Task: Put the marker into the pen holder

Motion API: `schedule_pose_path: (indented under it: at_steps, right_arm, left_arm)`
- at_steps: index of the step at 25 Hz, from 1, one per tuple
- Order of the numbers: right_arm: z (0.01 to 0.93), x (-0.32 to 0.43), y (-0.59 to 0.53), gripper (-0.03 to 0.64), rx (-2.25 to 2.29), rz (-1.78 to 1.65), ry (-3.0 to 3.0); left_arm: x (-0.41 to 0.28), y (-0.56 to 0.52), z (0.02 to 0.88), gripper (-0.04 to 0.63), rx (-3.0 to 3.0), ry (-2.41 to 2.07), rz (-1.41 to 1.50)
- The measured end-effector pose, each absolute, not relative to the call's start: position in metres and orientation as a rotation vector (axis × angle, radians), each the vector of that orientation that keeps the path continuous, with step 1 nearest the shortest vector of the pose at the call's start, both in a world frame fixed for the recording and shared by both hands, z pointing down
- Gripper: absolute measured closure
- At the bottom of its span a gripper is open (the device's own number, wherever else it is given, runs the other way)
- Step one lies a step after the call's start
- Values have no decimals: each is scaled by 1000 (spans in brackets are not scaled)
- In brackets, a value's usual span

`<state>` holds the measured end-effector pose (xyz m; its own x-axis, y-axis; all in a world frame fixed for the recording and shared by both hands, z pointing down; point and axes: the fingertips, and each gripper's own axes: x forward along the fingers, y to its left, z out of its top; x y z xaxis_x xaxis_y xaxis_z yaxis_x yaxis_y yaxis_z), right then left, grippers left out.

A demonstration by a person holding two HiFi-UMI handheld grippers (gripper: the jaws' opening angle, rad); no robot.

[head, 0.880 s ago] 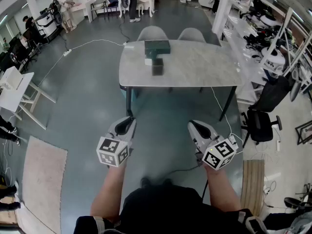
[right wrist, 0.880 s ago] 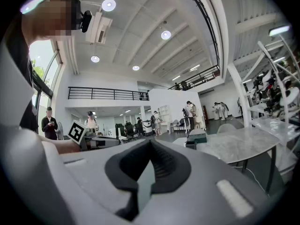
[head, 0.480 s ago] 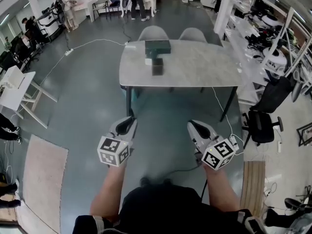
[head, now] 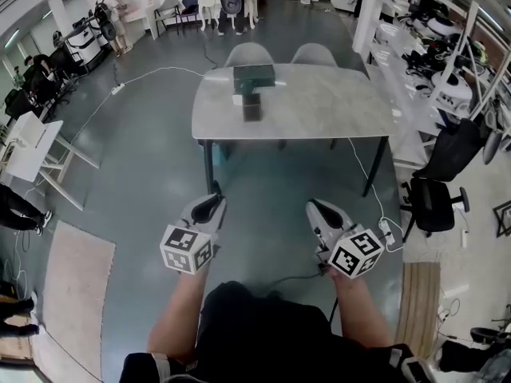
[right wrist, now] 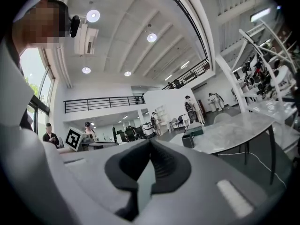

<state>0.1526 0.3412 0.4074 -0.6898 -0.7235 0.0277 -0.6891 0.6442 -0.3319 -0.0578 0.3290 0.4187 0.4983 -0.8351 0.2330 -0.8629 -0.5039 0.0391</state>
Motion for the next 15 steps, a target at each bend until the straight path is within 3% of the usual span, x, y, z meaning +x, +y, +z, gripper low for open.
schedule_pose_path:
  at_steps: [15]
  right_arm:
    - [428, 180, 340, 598, -1194, -555, 2764]
  left_arm:
    - [-20, 306, 424, 546, 2608, -1404, 298]
